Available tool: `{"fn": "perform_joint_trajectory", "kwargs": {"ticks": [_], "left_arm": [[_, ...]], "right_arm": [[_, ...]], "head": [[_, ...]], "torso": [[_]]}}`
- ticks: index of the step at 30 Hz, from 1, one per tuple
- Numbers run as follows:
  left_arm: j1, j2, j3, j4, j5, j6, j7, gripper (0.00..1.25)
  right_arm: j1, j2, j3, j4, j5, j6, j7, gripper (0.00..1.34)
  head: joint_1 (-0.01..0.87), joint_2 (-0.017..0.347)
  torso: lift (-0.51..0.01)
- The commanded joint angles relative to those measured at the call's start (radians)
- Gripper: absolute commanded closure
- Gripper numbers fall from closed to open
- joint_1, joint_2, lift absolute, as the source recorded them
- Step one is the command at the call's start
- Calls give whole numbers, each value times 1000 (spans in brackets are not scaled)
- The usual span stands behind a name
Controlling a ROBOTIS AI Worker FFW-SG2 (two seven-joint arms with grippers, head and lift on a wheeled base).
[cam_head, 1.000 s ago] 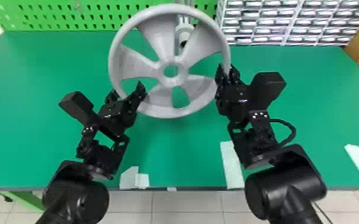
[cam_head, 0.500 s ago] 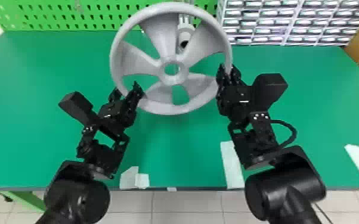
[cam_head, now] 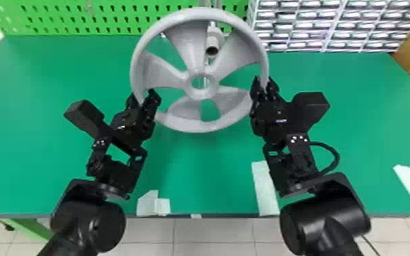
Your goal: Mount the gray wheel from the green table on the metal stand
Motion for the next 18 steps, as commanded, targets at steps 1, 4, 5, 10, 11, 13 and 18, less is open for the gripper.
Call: {"fn": "perform_joint_trajectory", "kwargs": {"ticks": [1,4,5,10,11,13,18], "left_arm": [[-1,1,-3,-3,0,0,9,799],[-1,1,-4,-3,-2,0,17,815],[-1,1,-6,-3,-2,0,17,828],[-2,1,-7,-3,-7,0,21,851],[-2,1,-7,-3,-7,0,24,866],[-4,-1,-7,-3,-7,0,26,875],[-13,1,-10,-3,4,14,26,900]], "right_arm": [[1,0,-2,7,3,-16,0,1179],[1,2,-2,8,6,-16,0,1179],[1,2,-2,8,6,-16,0,1179],[1,2,0,10,9,-16,0,1179],[1,2,-2,10,9,-16,0,1179],[1,3,-3,10,9,-16,0,1179],[1,3,-5,11,14,-16,0,1177]], "head": [[867,52],[867,52],[867,52],[867,52],[867,52],[867,52],[867,52]], "torso": [[-100],[-100],[-100],[-100],[-100],[-100],[-100]]}}
